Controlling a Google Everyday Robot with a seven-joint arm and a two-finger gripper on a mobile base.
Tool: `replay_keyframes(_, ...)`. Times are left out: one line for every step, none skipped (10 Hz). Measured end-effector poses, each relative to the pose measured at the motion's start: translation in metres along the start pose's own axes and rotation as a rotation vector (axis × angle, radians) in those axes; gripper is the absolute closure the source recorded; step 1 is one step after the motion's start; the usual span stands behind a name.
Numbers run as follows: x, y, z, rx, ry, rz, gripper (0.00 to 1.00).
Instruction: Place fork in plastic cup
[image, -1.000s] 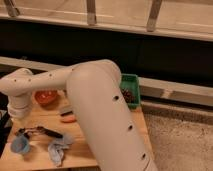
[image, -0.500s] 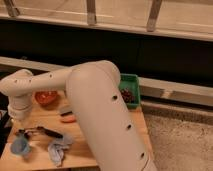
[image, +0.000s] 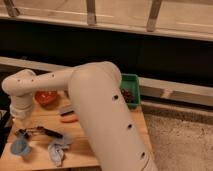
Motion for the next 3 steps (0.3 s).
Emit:
replay_keyframes(-0.0002, 0.0005, 0.0002, -0.001, 0.0, 0.0, 0.36)
replay_keyframes(-0.0007, 0.0013, 0.0006, -0.001, 0.001, -0.002, 0.36)
replay_keyframes(-0.0009, 0.0013, 0.0007, -0.001, 0.001, -0.002, 0.36)
